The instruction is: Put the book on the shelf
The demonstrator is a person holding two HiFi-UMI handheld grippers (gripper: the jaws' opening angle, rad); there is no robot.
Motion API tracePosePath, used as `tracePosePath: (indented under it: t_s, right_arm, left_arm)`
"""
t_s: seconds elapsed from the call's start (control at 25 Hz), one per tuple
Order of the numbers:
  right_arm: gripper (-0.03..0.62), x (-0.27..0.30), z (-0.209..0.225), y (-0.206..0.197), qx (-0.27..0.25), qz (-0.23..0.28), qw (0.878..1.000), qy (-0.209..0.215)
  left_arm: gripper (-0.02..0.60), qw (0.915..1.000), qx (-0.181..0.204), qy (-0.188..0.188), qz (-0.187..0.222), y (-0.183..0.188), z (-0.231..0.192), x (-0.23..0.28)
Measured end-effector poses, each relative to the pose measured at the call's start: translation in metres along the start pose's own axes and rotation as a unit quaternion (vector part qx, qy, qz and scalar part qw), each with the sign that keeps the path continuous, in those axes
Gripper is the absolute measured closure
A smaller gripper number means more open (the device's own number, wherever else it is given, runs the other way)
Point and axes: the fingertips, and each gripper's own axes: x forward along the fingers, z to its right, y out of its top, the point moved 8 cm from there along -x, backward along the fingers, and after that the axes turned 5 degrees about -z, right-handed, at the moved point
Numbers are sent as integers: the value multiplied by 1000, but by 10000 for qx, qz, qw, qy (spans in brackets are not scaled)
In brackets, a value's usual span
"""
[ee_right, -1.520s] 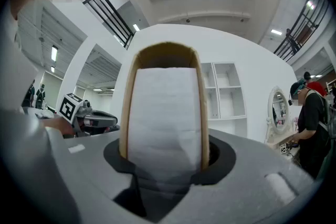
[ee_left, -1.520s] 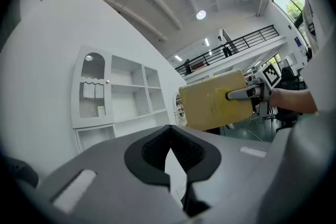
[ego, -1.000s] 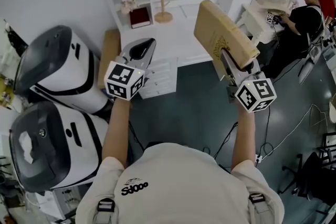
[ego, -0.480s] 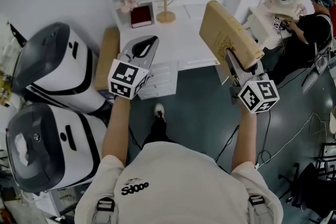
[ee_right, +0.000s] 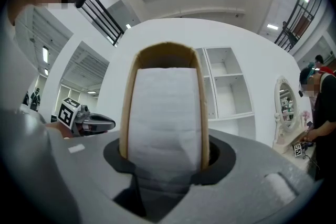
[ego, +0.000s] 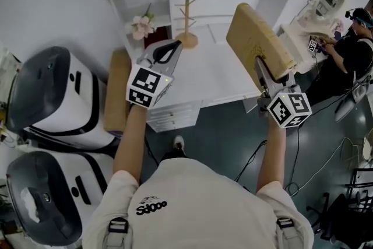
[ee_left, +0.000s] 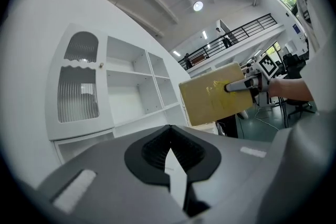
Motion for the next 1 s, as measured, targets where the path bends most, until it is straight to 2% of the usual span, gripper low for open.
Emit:
tracePosePath:
  t_s: [0.4,0.72,0.84,1.0]
  right_arm:
    - [375,112,38,38,-410,119,9990,-134]
    - [375,173,77,92,-1353,436,9890,-403]
    - [375,199,96,106,-1760,422,9827,-405]
    - [375,243,117,121,-2246,294,9738,-197]
  left_arm:
    - [561,9996,-90,-239,72,-9,-94,81]
    - [561,9989,-220,-403,14,-26,-122,122]
    - [561,9993,-260,-278,-1,-29,-125,130]
    - [561,9990,-428,116,-100,-33,-127,136]
